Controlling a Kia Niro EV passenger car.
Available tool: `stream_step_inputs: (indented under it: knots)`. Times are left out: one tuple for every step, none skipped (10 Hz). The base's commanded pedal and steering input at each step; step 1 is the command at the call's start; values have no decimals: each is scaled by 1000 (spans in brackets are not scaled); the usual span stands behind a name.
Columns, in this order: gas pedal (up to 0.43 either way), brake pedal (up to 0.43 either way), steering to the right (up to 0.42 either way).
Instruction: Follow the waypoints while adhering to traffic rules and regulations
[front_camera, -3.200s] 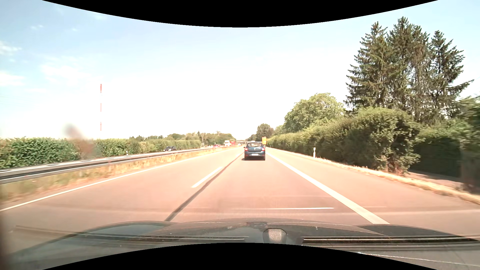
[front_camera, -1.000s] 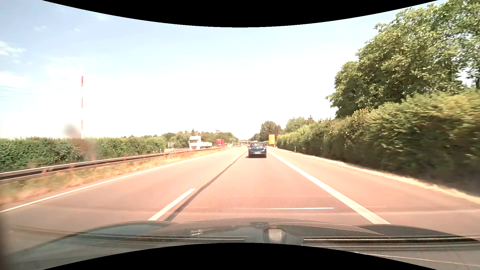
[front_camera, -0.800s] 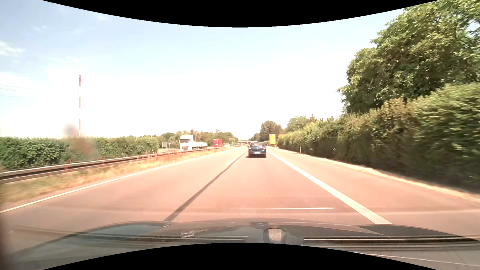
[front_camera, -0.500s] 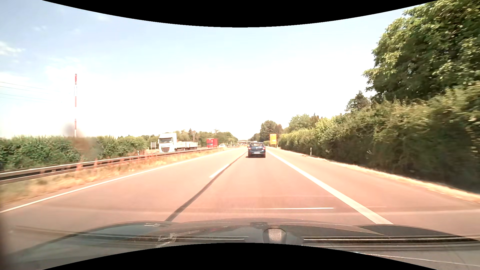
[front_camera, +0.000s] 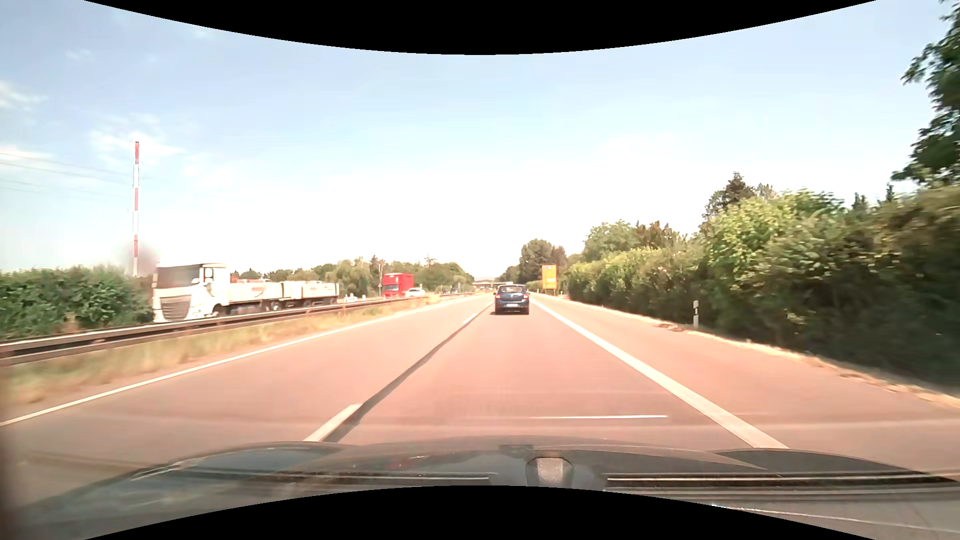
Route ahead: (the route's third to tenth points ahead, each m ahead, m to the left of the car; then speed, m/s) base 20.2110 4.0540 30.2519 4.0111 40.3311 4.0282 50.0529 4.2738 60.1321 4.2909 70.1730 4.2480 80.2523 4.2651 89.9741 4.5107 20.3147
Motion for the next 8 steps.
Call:
stream_step_inputs:
  knots:
    - [287, 0, -1]
    - [299, 0, -1]
    - [299, 0, -1]
    - [299, 0, -1]
    - [299, 0, -1]
    - [299, 0, -1]
    - [299, 0, -1]
    - [299, 0, -1]
